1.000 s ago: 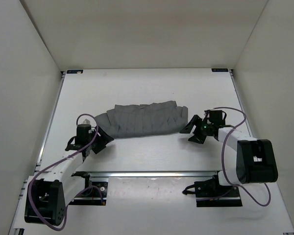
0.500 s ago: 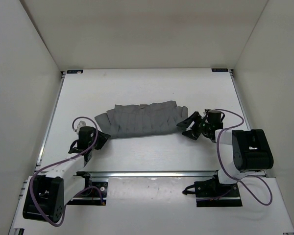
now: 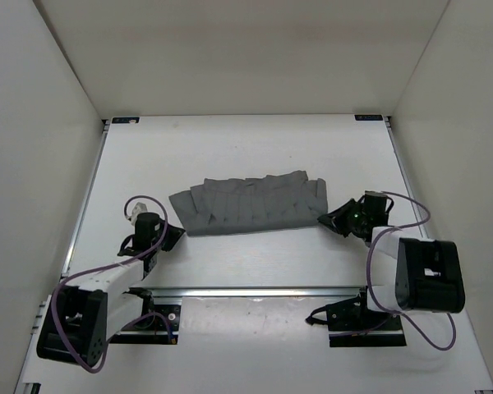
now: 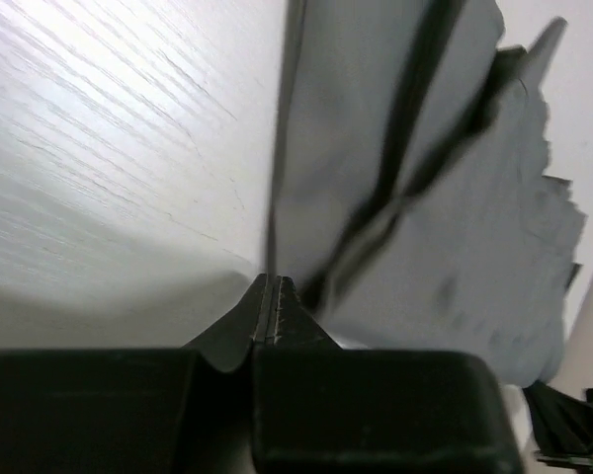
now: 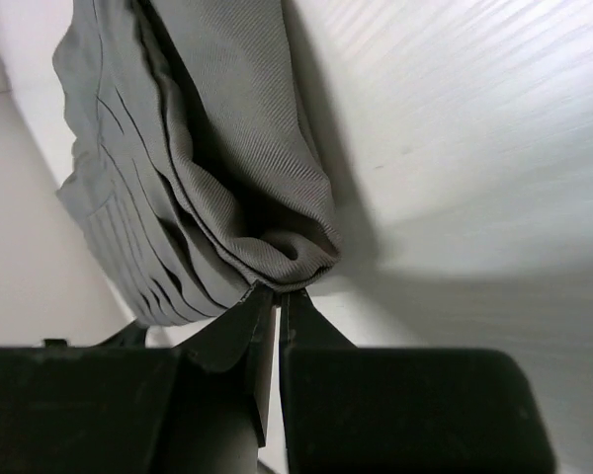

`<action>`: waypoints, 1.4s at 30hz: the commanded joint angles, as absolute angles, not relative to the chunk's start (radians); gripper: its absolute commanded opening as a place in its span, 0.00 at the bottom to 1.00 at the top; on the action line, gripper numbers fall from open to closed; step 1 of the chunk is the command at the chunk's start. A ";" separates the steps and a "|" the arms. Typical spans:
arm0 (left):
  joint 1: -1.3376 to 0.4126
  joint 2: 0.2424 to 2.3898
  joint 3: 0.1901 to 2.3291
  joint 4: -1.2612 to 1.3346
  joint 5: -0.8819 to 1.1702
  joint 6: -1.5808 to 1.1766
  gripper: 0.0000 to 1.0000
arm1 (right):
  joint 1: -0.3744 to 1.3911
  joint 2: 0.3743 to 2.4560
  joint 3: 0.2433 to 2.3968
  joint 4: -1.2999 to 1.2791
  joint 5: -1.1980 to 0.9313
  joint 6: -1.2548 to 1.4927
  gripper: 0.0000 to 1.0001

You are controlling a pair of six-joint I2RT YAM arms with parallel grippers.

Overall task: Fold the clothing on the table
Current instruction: Fold the skirt

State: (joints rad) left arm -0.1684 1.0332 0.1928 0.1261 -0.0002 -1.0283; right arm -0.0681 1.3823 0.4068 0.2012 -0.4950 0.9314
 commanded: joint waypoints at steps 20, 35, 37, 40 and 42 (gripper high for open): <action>-0.268 1.083 0.190 0.265 0.066 -1.051 0.22 | 0.501 1.591 1.264 -0.383 -0.385 0.309 0.00; -0.276 1.216 0.161 0.311 0.094 -1.049 0.07 | 0.830 1.882 1.543 -0.419 -0.492 0.279 0.00; -0.273 1.194 0.147 0.311 0.094 -1.043 0.07 | 0.854 1.919 1.572 -0.419 -0.521 0.281 0.00; -0.265 1.181 0.138 0.313 0.092 -1.051 0.07 | 0.879 1.977 1.603 -0.414 -0.551 0.293 0.00; -0.262 1.160 0.124 0.310 0.095 -1.054 0.07 | 0.888 2.028 1.624 -0.407 -0.593 0.299 0.00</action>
State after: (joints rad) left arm -0.2737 1.1851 0.1543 0.3386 0.0975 -1.0580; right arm 0.8711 1.9911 1.5677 -0.4419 -0.5179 0.2802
